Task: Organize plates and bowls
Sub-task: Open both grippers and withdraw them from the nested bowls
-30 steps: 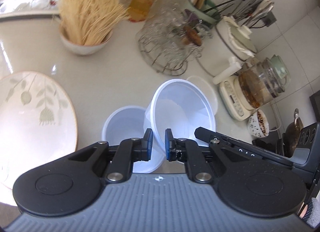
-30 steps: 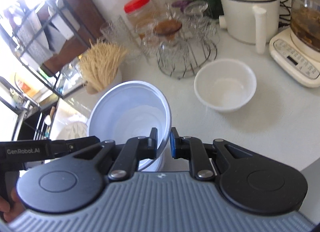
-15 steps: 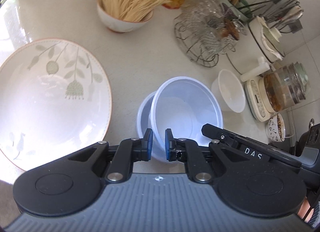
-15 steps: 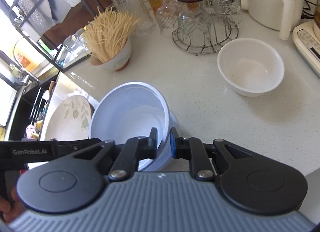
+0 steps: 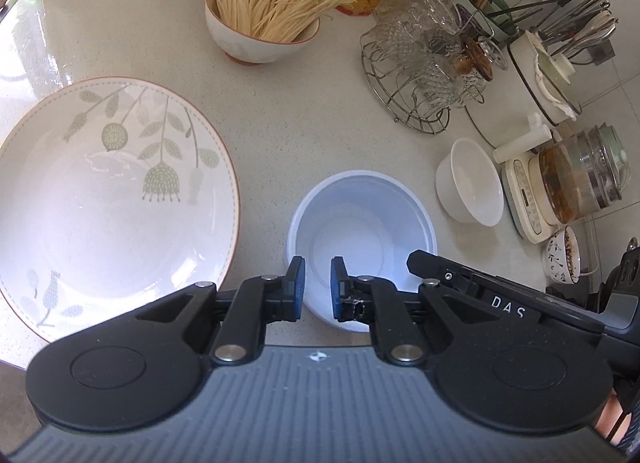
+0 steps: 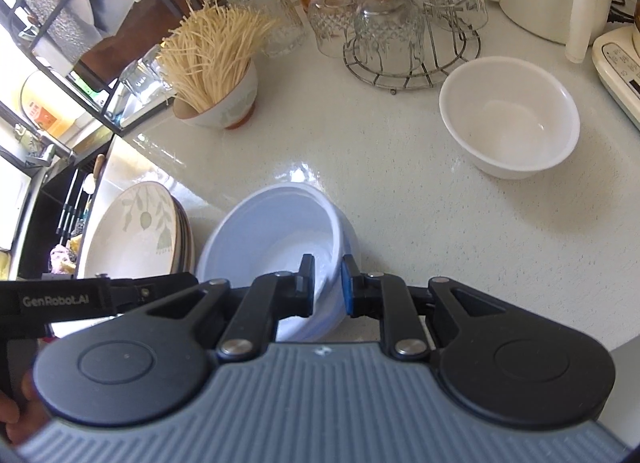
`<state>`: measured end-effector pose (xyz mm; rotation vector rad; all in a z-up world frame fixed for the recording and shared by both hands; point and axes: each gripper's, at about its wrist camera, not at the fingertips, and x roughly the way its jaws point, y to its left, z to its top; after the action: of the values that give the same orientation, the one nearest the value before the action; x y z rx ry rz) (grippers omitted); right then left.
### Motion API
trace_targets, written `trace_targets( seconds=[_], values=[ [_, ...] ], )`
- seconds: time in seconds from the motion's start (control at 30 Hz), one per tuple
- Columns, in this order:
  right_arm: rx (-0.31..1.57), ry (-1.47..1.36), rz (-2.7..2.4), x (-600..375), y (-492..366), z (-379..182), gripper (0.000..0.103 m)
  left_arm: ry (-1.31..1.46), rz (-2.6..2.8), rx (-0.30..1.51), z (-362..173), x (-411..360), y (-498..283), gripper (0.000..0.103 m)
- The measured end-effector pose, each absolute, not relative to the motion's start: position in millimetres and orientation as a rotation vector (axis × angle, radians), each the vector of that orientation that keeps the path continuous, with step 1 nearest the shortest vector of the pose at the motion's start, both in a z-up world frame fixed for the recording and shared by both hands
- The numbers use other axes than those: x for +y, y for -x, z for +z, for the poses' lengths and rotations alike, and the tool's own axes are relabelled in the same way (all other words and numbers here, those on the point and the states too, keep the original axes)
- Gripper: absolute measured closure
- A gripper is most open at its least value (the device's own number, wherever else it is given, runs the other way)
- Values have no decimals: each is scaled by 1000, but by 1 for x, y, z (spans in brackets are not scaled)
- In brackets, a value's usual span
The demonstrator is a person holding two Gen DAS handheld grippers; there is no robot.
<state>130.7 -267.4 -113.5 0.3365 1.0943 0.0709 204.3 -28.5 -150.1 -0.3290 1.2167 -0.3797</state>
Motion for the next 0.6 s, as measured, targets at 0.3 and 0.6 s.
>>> trace_targets(
  seconds=[0.3,0.6],
  values=[
    [1091,-366,37,-269,-132,-113,69,306,-402,1188,-139,-25,-205,74],
    [974,-362,-13,-270,-124,-87,52,239,-488,1077,-102,-31,-207,74]
  ],
)
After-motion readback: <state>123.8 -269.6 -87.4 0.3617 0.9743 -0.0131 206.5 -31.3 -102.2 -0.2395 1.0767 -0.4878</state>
